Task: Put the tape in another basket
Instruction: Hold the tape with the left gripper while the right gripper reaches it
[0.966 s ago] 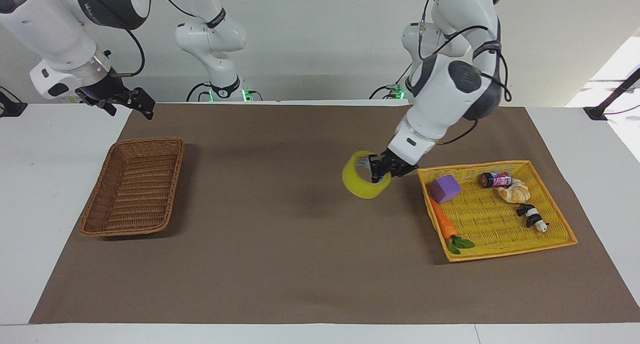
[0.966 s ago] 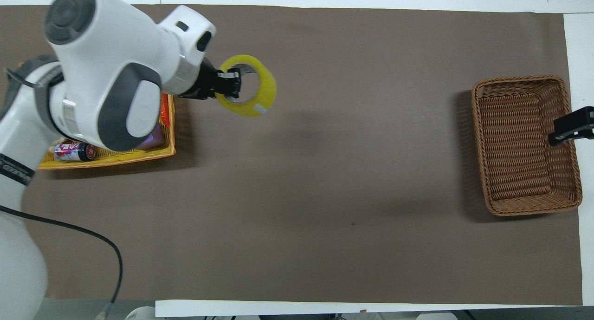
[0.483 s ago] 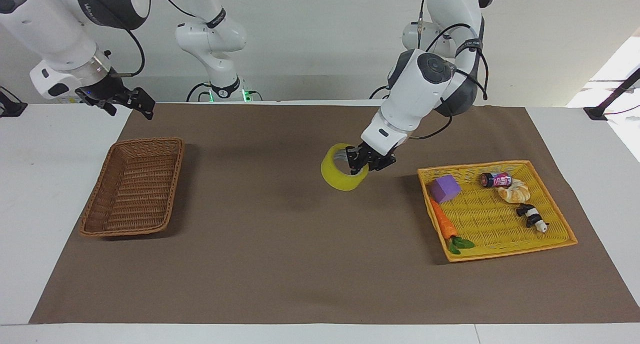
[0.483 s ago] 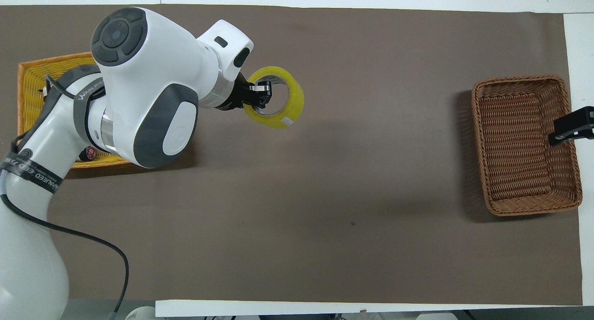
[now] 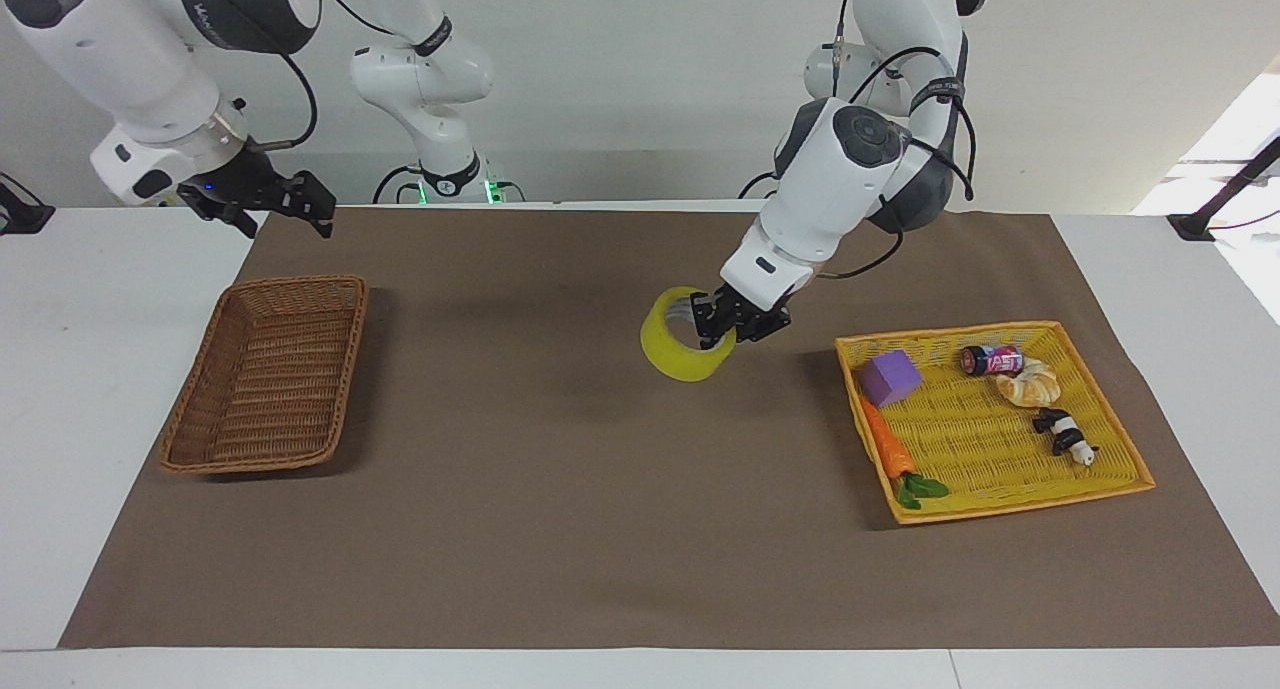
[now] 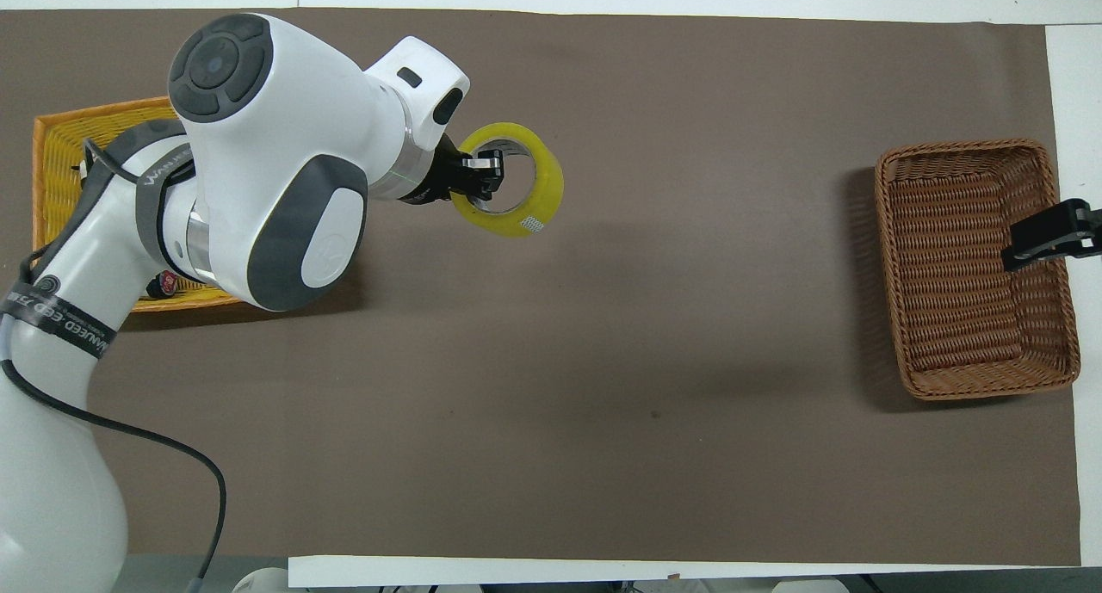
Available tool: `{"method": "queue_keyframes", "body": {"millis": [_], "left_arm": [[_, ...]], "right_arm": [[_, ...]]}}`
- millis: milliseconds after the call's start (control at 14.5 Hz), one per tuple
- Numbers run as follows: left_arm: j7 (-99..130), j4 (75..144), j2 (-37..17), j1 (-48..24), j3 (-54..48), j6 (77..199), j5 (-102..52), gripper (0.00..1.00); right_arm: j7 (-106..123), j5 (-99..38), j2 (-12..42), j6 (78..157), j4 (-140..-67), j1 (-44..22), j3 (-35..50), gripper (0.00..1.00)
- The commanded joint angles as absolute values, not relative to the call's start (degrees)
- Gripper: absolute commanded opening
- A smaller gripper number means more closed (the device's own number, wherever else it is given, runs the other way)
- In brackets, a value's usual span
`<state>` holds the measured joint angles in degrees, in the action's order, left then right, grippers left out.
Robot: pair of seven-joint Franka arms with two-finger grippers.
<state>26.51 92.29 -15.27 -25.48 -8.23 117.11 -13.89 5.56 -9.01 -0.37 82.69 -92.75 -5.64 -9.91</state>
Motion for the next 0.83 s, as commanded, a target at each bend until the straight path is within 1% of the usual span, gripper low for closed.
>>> {"method": "queue_keyframes", "body": {"millis": [0, 138, 207, 276, 483, 552, 621, 759], "left_arm": [[26.37, 94.22, -13.45, -26.46, -7.21, 117.51, -14.24, 0.00], [26.37, 94.22, -13.45, -26.46, -7.29, 117.51, -14.24, 0.00], [26.45, 94.13, -13.45, -26.46, -7.21, 117.51, -14.24, 0.00], [26.46, 94.13, -13.45, -26.46, -7.21, 117.60, -14.24, 0.00], [26.46, 93.96, -13.53, -26.46, -7.21, 117.60, -14.24, 0.00], [26.46, 93.96, -13.54, -26.46, -7.29, 117.77, -14.24, 0.00], [26.46, 93.96, -13.54, -26.46, -7.21, 117.51, -14.24, 0.00], [26.46, 94.13, -13.45, -26.46, -7.21, 117.51, -14.24, 0.00]], "right_arm": [[8.35, -23.48, -1.24, 87.79, -96.76, -4.92, -9.14, 1.00], [8.44, -39.82, 1.48, 93.39, -100.52, -6.23, -9.14, 1.00], [8.61, -44.77, 2.36, 98.74, -102.98, -8.42, -9.14, 1.00], [8.61, -46.74, 3.07, 102.01, -104.66, -10.61, -9.14, 1.00], [10.63, -58.32, 6.67, 112.11, -106.95, -17.47, -9.05, 1.00], [10.98, -64.28, 7.55, 114.50, -108.44, -19.40, -9.05, 1.00], [11.25, -69.21, 8.60, 115.13, -108.54, -20.99, -9.14, 1.00], [11.77, -71.89, 9.23, 117.41, -108.89, -22.93, -9.05, 1.00]]}}
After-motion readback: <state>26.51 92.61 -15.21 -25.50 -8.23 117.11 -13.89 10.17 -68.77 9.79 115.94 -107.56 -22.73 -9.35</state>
